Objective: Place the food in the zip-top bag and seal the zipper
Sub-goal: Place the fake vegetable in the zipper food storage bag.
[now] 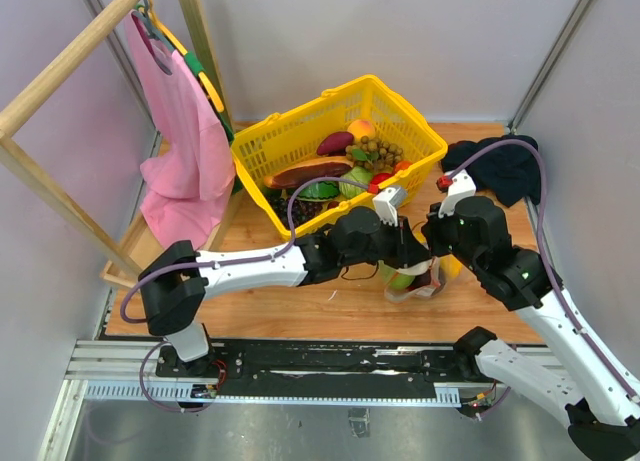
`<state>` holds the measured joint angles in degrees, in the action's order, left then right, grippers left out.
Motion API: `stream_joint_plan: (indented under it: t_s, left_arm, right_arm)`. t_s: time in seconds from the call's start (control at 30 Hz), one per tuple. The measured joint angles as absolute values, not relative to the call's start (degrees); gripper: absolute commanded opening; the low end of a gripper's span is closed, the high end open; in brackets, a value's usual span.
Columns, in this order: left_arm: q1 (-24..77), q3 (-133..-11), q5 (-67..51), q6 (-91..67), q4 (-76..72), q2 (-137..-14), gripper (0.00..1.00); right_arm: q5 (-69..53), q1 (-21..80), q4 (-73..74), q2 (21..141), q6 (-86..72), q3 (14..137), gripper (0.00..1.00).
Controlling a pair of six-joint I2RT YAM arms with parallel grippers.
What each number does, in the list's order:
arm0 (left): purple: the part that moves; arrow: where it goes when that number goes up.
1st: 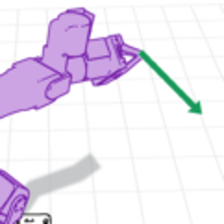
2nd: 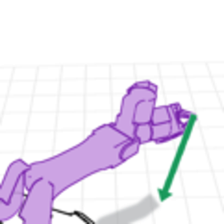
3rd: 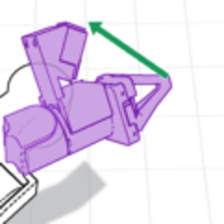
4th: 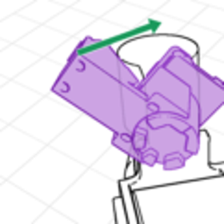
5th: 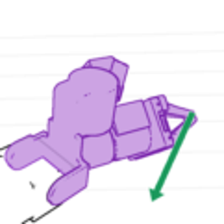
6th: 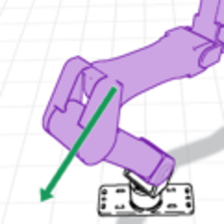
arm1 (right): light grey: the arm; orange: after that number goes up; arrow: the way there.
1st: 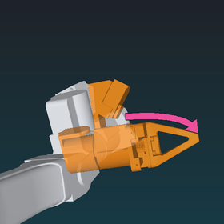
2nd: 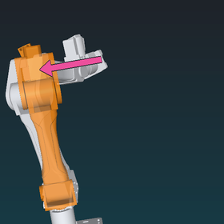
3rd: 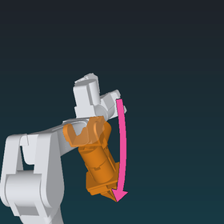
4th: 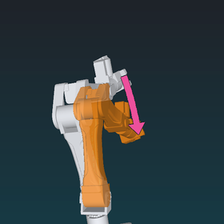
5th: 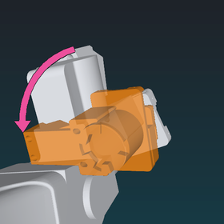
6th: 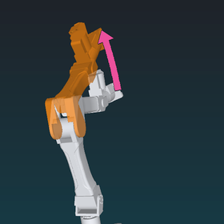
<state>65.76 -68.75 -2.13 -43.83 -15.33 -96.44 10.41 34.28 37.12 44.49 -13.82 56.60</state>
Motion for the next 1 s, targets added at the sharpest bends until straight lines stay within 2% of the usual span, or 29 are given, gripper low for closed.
stream_joint_plan:
  t_s: [0.4,0.83,1.0]
  left_arm:
    - [65.8,-65.6,-3.1,-49.3,-19.2,-93.8,0.17]
    - [65.8,-65.7,-1.1,-48.2,-18.3,-97.5,0.58]
    - [65.8,-65.7,-0.6,-47.0,-17.5,-97.4,0.61]
  right_arm:
    - [10.1,34.3,36.3,44.2,-14.4,56.6,0.01]
    - [9.4,34.3,36.3,44.2,-14.8,56.3,0.01]
    - [9.4,34.3,36.3,44.0,-14.8,56.3,0.01]
